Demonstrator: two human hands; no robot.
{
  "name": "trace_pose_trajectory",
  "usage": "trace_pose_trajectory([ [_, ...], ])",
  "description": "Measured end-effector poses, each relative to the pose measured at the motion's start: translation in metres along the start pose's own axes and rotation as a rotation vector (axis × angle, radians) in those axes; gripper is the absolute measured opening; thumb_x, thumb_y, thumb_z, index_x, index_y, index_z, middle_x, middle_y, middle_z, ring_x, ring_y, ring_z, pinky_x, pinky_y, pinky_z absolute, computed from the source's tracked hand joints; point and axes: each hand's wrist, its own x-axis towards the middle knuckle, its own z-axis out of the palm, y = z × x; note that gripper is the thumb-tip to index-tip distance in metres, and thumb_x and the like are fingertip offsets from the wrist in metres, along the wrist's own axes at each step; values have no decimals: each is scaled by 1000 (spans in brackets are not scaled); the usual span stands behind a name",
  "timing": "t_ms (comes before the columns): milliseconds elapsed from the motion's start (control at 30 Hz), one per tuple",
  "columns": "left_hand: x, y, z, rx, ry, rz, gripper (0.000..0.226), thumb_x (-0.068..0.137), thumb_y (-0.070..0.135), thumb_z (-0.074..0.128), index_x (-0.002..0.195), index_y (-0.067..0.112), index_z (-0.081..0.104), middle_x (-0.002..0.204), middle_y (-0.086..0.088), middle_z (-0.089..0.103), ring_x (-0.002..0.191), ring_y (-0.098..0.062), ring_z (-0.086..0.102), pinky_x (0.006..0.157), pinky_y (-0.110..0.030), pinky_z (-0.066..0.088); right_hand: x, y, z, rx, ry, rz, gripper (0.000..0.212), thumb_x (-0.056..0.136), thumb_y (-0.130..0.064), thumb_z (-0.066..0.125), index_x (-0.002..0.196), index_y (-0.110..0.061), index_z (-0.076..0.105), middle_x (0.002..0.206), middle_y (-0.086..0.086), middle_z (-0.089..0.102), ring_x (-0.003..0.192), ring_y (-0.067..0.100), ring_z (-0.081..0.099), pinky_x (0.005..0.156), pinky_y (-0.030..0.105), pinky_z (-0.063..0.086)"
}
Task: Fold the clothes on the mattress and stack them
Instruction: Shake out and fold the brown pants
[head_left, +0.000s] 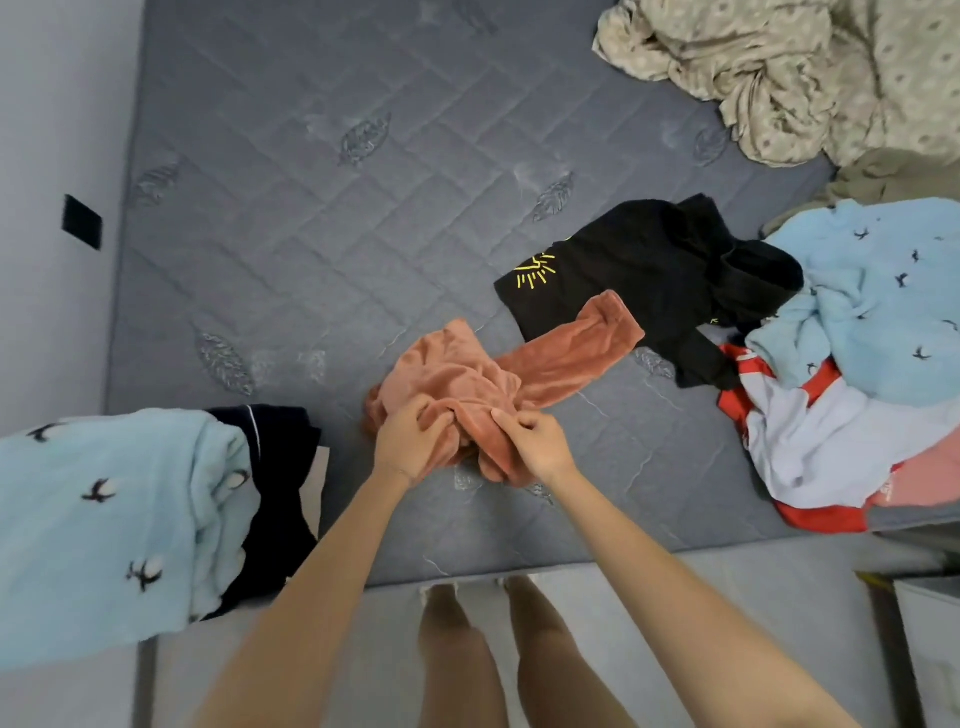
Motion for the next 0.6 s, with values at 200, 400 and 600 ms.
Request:
trace_pose_trajectory([
  [200, -10, -56, 27, -10, -311, -133, 15, 85, 24, 71, 89, 16, 59, 74, 3, 64, 71, -14, 62, 75, -41, 51, 19, 48, 13, -97, -128, 142, 53, 93, -28, 66, 49, -18, 38, 49, -10, 39, 54, 6, 36, 55, 19, 30],
  [400, 6, -82, 22, -112, -381, -162, 35, 75, 29, 81, 100, 34, 57, 91, 9, 67, 81, -2, 64, 77, -25, 54, 54, 56, 9, 37, 43, 55, 17, 89, -24, 71, 95, -8, 67, 93, -2, 66, 86, 8, 60, 79, 18, 46],
  [600, 55, -66, 28, 68, 147, 130, 22, 86, 32, 69, 105, 24, 60, 96, 9, 60, 87, -8, 55, 82, -29, 49, 107, 71, 9, 0, 72, 57, 35, 96, -25, 62, 127, -12, 56, 109, -8, 57, 102, 8, 53, 86, 14, 37],
])
